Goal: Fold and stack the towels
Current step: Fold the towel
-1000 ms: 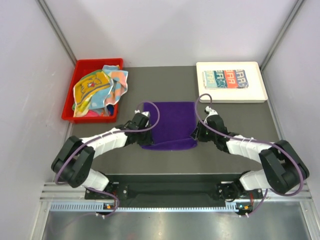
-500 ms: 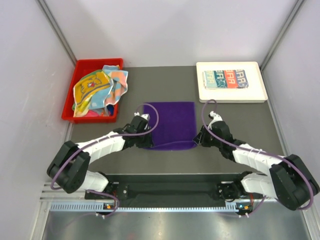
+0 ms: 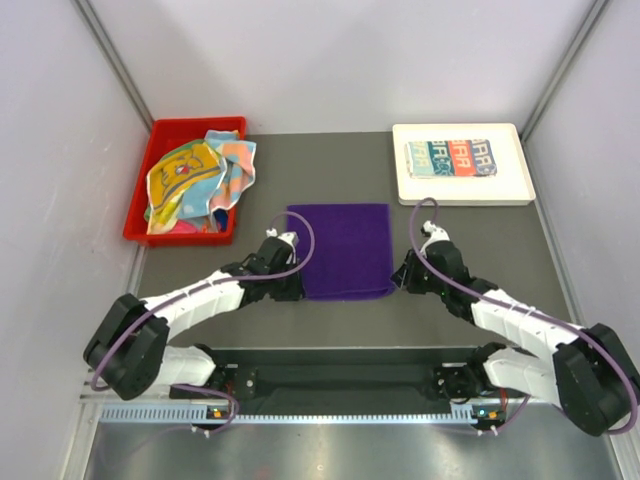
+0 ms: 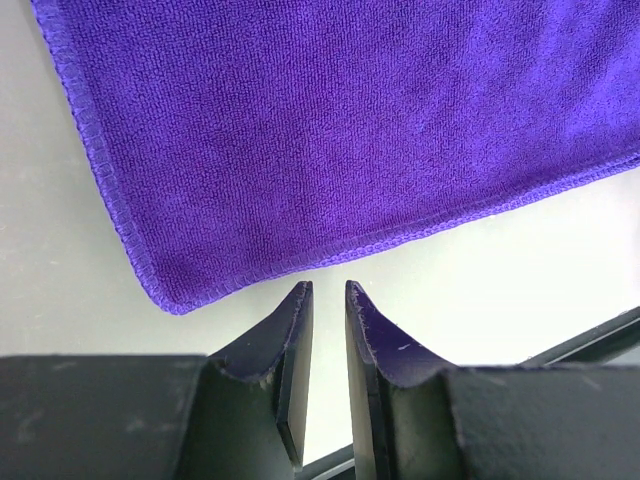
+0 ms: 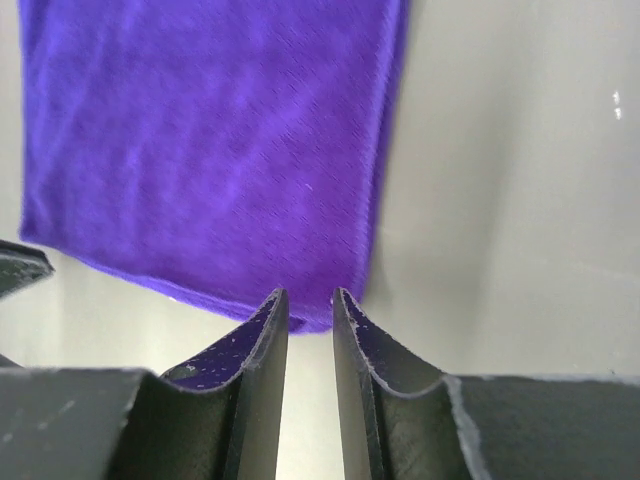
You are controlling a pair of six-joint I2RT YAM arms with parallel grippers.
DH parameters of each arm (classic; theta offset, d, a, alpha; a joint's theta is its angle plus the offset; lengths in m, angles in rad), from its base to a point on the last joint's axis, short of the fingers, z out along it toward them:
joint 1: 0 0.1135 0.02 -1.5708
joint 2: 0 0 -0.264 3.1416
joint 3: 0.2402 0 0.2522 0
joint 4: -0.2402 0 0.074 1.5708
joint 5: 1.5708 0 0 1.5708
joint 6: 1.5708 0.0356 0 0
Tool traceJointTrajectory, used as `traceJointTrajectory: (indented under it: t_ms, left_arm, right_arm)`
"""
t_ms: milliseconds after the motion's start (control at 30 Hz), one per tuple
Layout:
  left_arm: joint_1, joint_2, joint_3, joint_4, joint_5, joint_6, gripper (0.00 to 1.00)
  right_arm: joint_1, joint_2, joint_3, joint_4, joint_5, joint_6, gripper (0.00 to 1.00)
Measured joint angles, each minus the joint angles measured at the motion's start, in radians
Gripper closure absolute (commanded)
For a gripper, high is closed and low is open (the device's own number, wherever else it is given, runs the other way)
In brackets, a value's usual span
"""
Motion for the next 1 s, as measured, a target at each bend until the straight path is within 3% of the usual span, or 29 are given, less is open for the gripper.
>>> traceJointTrajectory:
  t_ms: [333, 767, 1000]
  left_arm:
    - [0.0, -0.002, 0.073, -0.038, -0.073, -0.006, 0.76]
    - [0.0, 0.039, 0.057, -0.029, -0.13, -0.046, 0.76]
    - [0.001, 0.04, 0.135, -0.111, -0.189, -0.035, 0.71]
  right_arm:
    - [0.095, 0.122, 0.106, -0.008, 0.064, 0.003, 0.77]
    - [0.14, 0.085, -0.063, 0.082, 0.104, 0.071, 0.77]
    - [0.139, 0.02, 0.019, -0.086, 0.128, 0.051, 0.72]
